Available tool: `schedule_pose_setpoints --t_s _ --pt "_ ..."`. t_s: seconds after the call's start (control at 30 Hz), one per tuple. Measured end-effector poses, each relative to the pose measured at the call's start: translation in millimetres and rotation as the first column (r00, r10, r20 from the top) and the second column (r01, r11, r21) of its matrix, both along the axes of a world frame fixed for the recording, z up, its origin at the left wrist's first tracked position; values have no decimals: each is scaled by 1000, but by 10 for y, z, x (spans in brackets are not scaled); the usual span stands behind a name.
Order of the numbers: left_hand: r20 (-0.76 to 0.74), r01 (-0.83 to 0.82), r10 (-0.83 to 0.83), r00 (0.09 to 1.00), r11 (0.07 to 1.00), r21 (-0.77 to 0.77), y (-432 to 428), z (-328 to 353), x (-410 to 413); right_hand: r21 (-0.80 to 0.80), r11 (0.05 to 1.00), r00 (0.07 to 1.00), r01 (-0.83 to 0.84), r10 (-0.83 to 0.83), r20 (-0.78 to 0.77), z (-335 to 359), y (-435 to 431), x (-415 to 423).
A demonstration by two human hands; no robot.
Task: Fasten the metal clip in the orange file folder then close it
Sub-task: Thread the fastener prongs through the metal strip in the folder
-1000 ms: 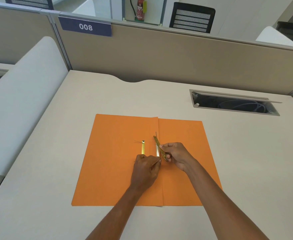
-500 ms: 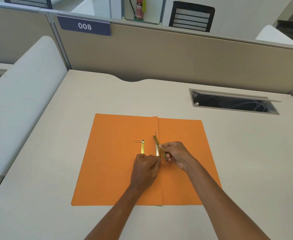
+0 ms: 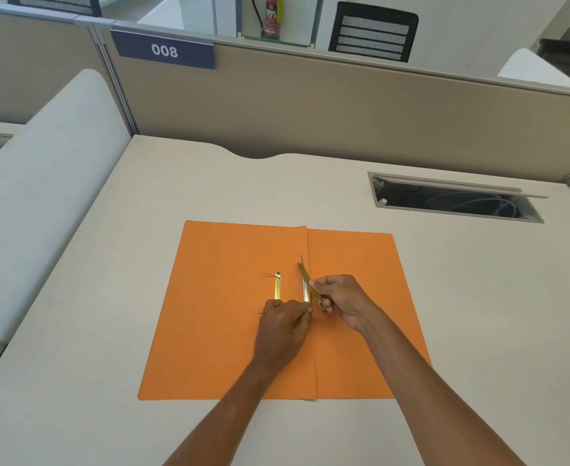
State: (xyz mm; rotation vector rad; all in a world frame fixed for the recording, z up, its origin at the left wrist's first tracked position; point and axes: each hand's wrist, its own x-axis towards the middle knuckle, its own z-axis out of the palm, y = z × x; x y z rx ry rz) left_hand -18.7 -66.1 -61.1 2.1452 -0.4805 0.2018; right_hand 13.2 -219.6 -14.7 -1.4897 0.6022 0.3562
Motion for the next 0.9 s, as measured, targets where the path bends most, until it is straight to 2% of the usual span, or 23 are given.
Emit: schedule_pose_setpoints --t_s 0.4,0.67,0.9 --pt "11 31 -31 999 999 18 0 31 11 -9 1000 1000 11 -11 -5 22 0 -2" --pt "-50 29 -35 998 993 -111 -9 27 -6 0 1000 1000 12 -12 -3 40 -4 -1" --pt "-89 16 -30 996 987 -157 -46 61 -5 3 1000 1000 7 -7 10 56 -3 -3"
